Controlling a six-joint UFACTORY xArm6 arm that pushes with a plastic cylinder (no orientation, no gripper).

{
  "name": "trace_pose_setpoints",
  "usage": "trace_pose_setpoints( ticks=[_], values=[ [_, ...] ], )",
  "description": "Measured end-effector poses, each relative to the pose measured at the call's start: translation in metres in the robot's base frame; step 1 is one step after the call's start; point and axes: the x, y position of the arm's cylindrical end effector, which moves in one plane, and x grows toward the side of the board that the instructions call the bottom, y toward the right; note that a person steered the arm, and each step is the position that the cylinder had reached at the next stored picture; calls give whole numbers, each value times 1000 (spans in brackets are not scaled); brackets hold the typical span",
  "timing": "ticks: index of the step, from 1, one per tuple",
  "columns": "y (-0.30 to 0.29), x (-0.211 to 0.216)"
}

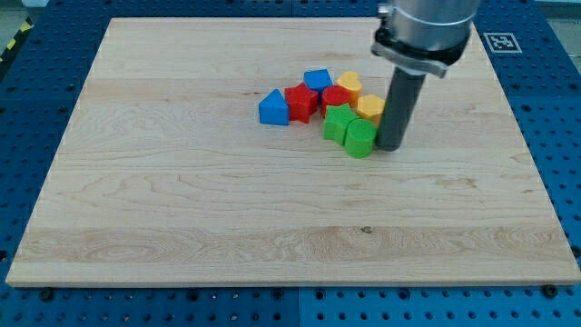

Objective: Separate the green circle from the green star

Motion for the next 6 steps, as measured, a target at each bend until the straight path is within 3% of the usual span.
trace_pose_setpoints(
  ticks=[2, 4, 6],
  values=[
    [-2, 0],
    [0, 33],
    [-69, 33]
  ],
)
